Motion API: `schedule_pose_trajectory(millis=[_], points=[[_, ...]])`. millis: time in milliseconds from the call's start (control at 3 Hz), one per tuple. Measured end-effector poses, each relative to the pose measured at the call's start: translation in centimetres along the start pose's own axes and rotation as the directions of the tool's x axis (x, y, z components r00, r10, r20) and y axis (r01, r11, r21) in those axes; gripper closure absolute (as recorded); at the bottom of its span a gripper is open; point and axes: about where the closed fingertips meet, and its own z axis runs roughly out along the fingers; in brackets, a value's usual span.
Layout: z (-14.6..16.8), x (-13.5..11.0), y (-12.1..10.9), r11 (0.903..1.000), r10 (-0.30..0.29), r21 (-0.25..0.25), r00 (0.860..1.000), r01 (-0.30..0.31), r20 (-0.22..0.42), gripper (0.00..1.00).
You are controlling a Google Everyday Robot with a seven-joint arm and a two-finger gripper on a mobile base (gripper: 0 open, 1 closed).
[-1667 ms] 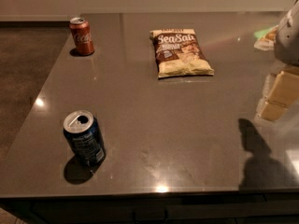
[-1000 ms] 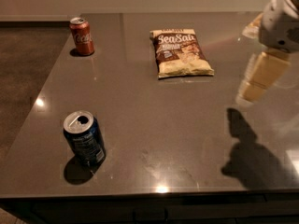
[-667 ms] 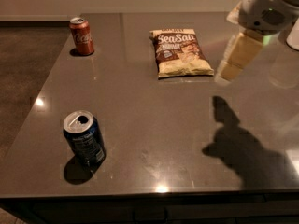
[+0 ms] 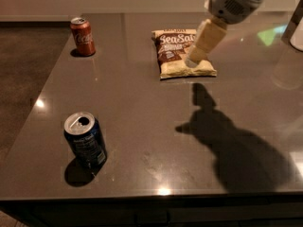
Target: Move coke can near brown chip bag
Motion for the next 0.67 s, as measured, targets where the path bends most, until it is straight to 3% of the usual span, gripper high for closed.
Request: schedule_pose_trajectory(millis=[667], points=[[6.7, -7.0, -1.3, 0.9992, 0.039, -0.004, 0.995, -0.039, 0.095, 0.0]])
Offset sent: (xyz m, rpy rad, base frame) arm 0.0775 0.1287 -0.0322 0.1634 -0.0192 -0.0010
